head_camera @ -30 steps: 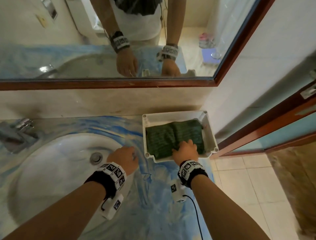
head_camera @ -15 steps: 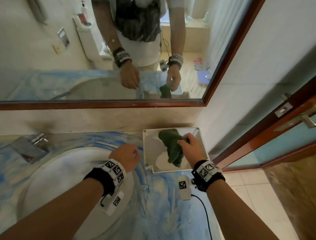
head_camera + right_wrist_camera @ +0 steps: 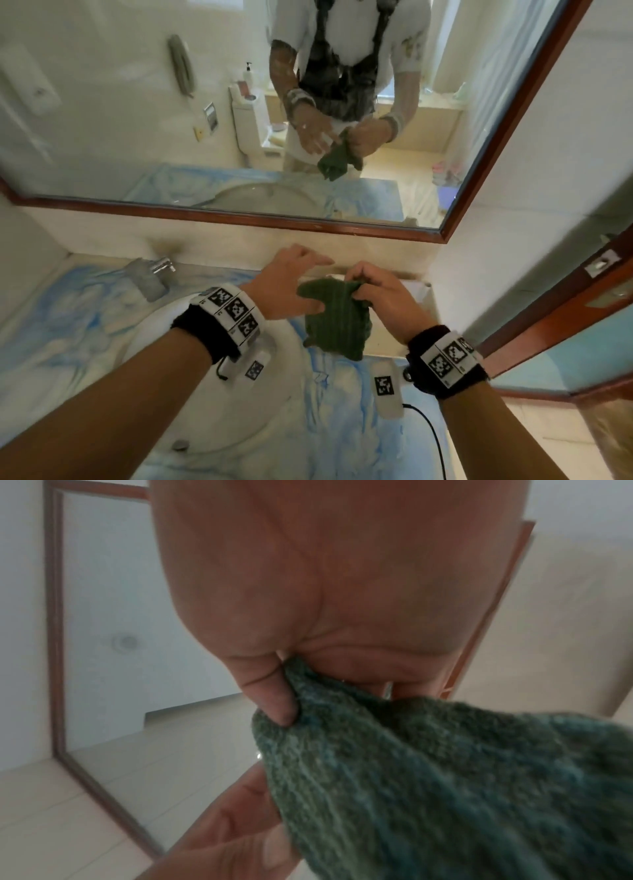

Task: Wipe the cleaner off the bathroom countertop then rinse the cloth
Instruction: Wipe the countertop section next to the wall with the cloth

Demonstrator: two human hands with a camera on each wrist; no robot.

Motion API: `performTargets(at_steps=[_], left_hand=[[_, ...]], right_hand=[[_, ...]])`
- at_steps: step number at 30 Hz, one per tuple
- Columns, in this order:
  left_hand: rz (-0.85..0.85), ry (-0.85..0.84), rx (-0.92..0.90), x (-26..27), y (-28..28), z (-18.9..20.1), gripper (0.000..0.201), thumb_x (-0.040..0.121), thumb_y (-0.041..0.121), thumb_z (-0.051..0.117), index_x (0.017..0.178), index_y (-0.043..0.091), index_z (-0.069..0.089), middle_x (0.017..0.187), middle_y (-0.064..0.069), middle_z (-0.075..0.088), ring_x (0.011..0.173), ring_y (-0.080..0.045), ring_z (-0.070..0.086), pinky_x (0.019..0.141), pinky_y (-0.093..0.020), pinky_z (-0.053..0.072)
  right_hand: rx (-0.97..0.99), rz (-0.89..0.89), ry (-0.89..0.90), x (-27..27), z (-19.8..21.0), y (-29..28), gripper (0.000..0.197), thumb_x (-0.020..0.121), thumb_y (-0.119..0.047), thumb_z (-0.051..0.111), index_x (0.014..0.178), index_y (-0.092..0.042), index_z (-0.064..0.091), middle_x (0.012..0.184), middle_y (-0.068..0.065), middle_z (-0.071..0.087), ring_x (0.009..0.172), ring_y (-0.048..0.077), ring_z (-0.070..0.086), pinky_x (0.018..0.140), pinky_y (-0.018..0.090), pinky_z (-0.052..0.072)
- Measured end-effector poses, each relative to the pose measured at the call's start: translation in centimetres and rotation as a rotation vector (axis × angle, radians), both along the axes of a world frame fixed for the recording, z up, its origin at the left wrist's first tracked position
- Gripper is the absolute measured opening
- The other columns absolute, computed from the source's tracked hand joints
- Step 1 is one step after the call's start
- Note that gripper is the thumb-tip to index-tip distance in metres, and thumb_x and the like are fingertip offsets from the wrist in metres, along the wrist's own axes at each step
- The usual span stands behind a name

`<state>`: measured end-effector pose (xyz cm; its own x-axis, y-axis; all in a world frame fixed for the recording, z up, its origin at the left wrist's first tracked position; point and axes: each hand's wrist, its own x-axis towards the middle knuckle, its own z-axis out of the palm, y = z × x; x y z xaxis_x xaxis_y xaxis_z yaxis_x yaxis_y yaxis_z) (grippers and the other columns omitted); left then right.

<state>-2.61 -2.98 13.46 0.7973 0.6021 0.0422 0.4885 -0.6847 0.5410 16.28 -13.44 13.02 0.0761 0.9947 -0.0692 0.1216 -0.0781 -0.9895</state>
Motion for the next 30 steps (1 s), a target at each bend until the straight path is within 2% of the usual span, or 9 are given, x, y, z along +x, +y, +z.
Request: performTargets(at_steps=[3, 6, 9, 11, 13, 15, 19, 24, 30], left_hand=[[0.005, 0.106, -0.09, -3.1, -0.6, -0.3, 0.04, 0.066, 0.05, 0.072, 0.1, 0.031, 0.064, 0.109, 0.01, 0.059, 0.105, -0.013, 0.052, 0.097, -0.041, 0.044], [0.124, 0.135, -0.18, -6.4, -1.8, -0.3, 0.021, 0.076, 0.037, 0.075, 0.085, 0.026, 0.06, 0.091, 0.009, 0.061, 0.087, -0.009, 0.058, 0.084, -0.034, 0.05], [0.228, 0.107, -0.209, -9.6, -2.8, -0.3, 0.019, 0.08, 0.029, 0.071, 0.085, 0.02, 0.055, 0.086, 0.003, 0.061, 0.081, -0.013, 0.06, 0.079, -0.035, 0.052], [0.283, 0.067, -0.224, -11.8, -3.1, -0.1, 0.019, 0.08, 0.023, 0.071, 0.085, 0.024, 0.053, 0.084, 0.004, 0.062, 0.08, -0.015, 0.06, 0.078, -0.035, 0.054], [0.306, 0.043, -0.248, -14.2, -3.2, 0.0, 0.023, 0.081, 0.02, 0.07, 0.096, 0.031, 0.057, 0.088, 0.009, 0.064, 0.083, -0.011, 0.062, 0.08, -0.031, 0.054], [0.288, 0.078, -0.205, -17.0, -3.3, 0.1, 0.027, 0.083, 0.02, 0.069, 0.107, 0.03, 0.063, 0.092, 0.009, 0.066, 0.086, -0.009, 0.062, 0.083, -0.028, 0.051], [0.284, 0.172, -0.178, -23.8, -3.3, 0.0, 0.004, 0.089, 0.023, 0.065, 0.086, 0.025, 0.065, 0.086, 0.004, 0.066, 0.084, -0.013, 0.061, 0.082, -0.033, 0.051], [0.3, 0.162, -0.219, -32.7, -3.5, -1.2, 0.007, 0.091, 0.022, 0.06, 0.094, 0.02, 0.066, 0.092, 0.001, 0.065, 0.087, -0.015, 0.06, 0.082, -0.033, 0.05], [0.341, 0.097, -0.231, -41.5, -2.5, -2.9, 0.014, 0.097, 0.022, 0.053, 0.092, 0.017, 0.065, 0.092, 0.0, 0.065, 0.086, -0.014, 0.058, 0.076, -0.027, 0.042]], right_hand=[[0.021, 0.078, 0.021, -2.9, 0.2, 0.3, 0.018, 0.077, -0.003, 0.05, 0.081, -0.015, 0.063, 0.074, -0.003, 0.058, 0.071, 0.01, 0.053, 0.063, 0.022, 0.042], [-0.003, 0.04, -0.017, -5.5, -0.1, 0.8, 0.023, 0.089, 0.0, 0.049, 0.088, -0.016, 0.066, 0.086, 0.003, 0.063, 0.081, 0.017, 0.059, 0.072, 0.029, 0.047], [-0.111, 0.049, 0.003, -8.3, -1.2, 1.0, 0.017, 0.096, -0.021, 0.056, 0.111, -0.027, 0.061, 0.11, 0.008, 0.062, 0.099, 0.022, 0.063, 0.08, 0.031, 0.053], [-0.155, 0.138, -0.096, -10.5, -1.9, 1.1, 0.041, 0.084, -0.039, 0.072, 0.12, -0.032, 0.054, 0.116, 0.004, 0.06, 0.103, 0.02, 0.063, 0.086, 0.034, 0.055], [-0.18, 0.195, -0.3, -13.0, -2.2, 1.1, 0.056, 0.067, -0.039, 0.084, 0.115, -0.03, 0.057, 0.109, -0.002, 0.063, 0.099, 0.016, 0.064, 0.089, 0.038, 0.055], [-0.181, 0.169, -0.349, -15.9, -2.5, 1.2, 0.039, 0.064, -0.028, 0.087, 0.095, -0.017, 0.067, 0.09, 0.001, 0.071, 0.086, 0.018, 0.068, 0.085, 0.045, 0.056], [-0.239, 0.13, -0.161, -21.8, -2.5, 1.5, 0.022, 0.069, -0.02, 0.084, 0.088, -0.013, 0.076, 0.086, 0.004, 0.076, 0.085, 0.022, 0.072, 0.087, 0.047, 0.056], [-0.289, 0.123, 0.036, -31.3, -2.8, 1.6, 0.019, 0.083, 0.001, 0.066, 0.096, -0.012, 0.072, 0.091, 0.009, 0.075, 0.089, 0.029, 0.069, 0.082, 0.043, 0.058], [-0.38, 0.058, 0.212, -40.7, -4.2, 2.0, 0.019, 0.092, -0.001, 0.057, 0.1, -0.014, 0.07, 0.092, 0.009, 0.075, 0.086, 0.025, 0.071, 0.074, 0.035, 0.058]])
